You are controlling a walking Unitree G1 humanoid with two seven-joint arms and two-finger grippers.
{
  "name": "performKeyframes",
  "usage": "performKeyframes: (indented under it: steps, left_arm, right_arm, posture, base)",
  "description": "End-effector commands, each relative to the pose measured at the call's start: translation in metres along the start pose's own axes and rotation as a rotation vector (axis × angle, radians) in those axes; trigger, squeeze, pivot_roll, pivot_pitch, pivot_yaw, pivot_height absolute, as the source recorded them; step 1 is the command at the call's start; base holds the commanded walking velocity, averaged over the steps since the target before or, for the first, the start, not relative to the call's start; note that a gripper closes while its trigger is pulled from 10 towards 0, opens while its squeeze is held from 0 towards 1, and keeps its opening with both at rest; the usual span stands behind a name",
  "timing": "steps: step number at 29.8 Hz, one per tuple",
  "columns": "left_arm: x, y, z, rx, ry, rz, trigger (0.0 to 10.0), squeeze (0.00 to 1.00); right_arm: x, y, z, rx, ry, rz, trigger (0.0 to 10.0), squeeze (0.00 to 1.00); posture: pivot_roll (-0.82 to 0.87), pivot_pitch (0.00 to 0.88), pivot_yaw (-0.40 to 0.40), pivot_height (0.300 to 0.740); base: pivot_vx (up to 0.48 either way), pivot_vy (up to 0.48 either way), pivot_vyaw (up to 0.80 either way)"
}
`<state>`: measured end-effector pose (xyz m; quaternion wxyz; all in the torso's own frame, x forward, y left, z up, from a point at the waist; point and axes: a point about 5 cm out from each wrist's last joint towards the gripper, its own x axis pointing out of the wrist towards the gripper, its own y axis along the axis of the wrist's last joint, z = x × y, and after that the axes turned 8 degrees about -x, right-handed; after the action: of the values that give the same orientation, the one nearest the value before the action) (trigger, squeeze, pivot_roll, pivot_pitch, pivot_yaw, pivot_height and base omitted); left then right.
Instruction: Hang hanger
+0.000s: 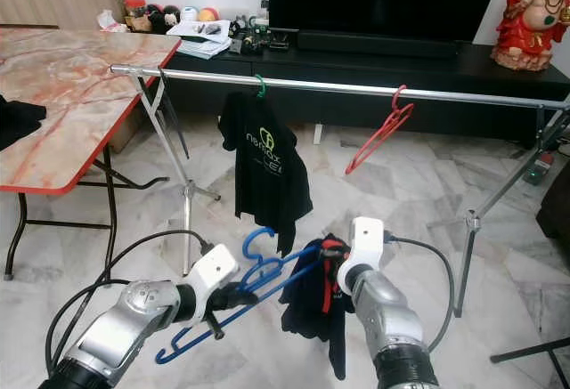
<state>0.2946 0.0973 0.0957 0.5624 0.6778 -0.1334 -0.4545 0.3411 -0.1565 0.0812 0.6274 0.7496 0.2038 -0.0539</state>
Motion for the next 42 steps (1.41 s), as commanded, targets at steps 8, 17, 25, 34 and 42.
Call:
performKeyframes:
  steps: [8, 17, 25, 34, 42]
  left_arm:
    - [0.000, 0.016, -0.001, 0.026, -0.029, 0.058, 10.0, 0.00]
    - [0.001, 0.017, 0.003, 0.012, -0.059, 0.073, 10.0, 0.00]
    - [-0.002, 0.015, 0.001, 0.020, -0.070, 0.063, 10.0, 0.00]
    - [-0.008, 0.009, -0.002, 0.036, -0.074, 0.035, 10.0, 0.00]
    - [-0.015, 0.007, 0.003, 0.046, -0.176, 0.013, 10.0, 0.00]
  right_arm:
    - [-0.012, 0.048, -0.026, -0.109, 0.242, 0.245, 10.0, 0.00]
    - [-0.035, 0.035, -0.037, -0.385, 0.529, 0.176, 10.0, 0.00]
    - [-0.022, 0.044, 0.012, -0.541, 0.120, 0.140, 10.0, 0.00]
    - [-0.019, 0.049, 0.017, -0.640, 0.050, 0.155, 10.0, 0.00]
    - [-0.019, 0.051, 0.001, -0.682, 0.213, 0.201, 10.0, 0.00]
  posture:
    - [0.05, 0.063, -0.041, 0.740]
    - [0.05, 0.066, -0.040, 0.740]
    - [0.04, 0.070, -0.034, 0.740]
    - [0.05, 0.070, -0.036, 0.740]
    - [0.05, 0.070, -0.036, 0.740]
  base:
    - [0.000, 0.000, 0.00]
    - [0.000, 0.000, 0.00]
    - [0.000, 0.000, 0.00]
    - [0.000, 0.000, 0.00]
    - [0.000, 0.000, 0.00]
